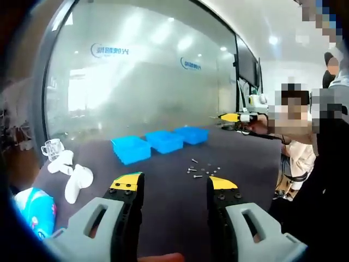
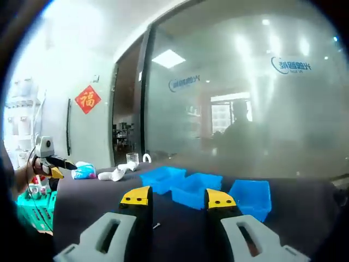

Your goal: Sort the screws, nuts, and washers into the corresponding bins

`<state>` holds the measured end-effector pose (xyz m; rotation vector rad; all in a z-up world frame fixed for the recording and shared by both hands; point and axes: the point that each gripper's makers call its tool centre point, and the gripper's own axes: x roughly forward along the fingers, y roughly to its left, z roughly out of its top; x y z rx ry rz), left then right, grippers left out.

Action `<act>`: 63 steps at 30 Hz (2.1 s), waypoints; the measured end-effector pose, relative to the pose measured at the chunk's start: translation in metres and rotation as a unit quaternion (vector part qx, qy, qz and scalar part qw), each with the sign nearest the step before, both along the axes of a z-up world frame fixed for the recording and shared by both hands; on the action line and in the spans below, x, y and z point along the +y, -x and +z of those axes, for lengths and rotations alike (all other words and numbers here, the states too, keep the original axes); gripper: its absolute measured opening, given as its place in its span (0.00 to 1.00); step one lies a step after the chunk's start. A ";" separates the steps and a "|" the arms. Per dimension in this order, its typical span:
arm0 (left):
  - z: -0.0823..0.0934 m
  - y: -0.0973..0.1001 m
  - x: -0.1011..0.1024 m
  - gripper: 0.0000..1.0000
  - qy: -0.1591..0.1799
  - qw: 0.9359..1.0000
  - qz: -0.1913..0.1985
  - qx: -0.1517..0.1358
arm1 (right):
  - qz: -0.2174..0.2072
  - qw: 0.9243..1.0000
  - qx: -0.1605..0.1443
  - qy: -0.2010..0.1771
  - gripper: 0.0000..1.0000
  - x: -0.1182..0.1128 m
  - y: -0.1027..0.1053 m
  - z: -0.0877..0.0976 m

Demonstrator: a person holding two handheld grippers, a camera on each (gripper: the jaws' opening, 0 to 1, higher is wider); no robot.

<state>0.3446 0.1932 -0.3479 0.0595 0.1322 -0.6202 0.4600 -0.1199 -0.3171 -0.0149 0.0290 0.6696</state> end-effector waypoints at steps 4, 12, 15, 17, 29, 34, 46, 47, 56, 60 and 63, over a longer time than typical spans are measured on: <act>-0.001 0.001 -0.001 0.46 -0.002 1.000 -0.004 0.001 | 0.012 1.000 0.000 0.007 0.33 0.003 0.029 -0.011; 0.001 0.002 0.001 0.46 -0.006 1.000 -0.006 -0.001 | 0.040 0.999 0.005 0.006 0.33 0.004 0.079 -0.025; 0.001 0.002 0.000 0.46 -0.010 1.000 -0.009 -0.001 | 0.040 0.999 0.007 0.008 0.33 0.000 0.087 -0.030; 0.001 0.002 -0.003 0.46 -0.011 1.000 -0.012 -0.001 | 0.040 0.999 0.009 0.009 0.33 -0.003 0.092 -0.033; -0.001 0.003 -0.011 0.46 -0.020 0.999 -0.026 0.002 | 0.076 0.995 0.049 0.047 0.33 -0.004 0.091 -0.052; -0.003 0.005 -0.012 0.46 -0.025 0.999 -0.031 0.005 | 0.102 0.989 0.067 0.085 0.33 0.003 0.093 -0.060; -0.006 0.007 -0.011 0.46 -0.033 0.999 -0.035 0.010 | 0.114 0.979 0.098 0.135 0.33 0.009 0.093 -0.069; -0.007 0.007 -0.011 0.46 -0.034 0.999 -0.036 0.010 | 0.113 0.979 0.099 0.136 0.33 0.009 0.092 -0.069; -0.009 0.008 -0.011 0.46 -0.037 0.999 -0.037 0.012 | 0.116 0.969 0.125 0.177 0.33 0.022 0.082 -0.073; -0.011 0.008 -0.011 0.46 -0.033 0.999 -0.037 0.013 | 0.118 0.963 0.136 0.199 0.32 0.031 0.069 -0.075; -0.012 0.010 -0.010 0.46 -0.031 0.999 -0.036 0.013 | 0.114 0.960 0.136 0.217 0.32 0.035 0.056 -0.075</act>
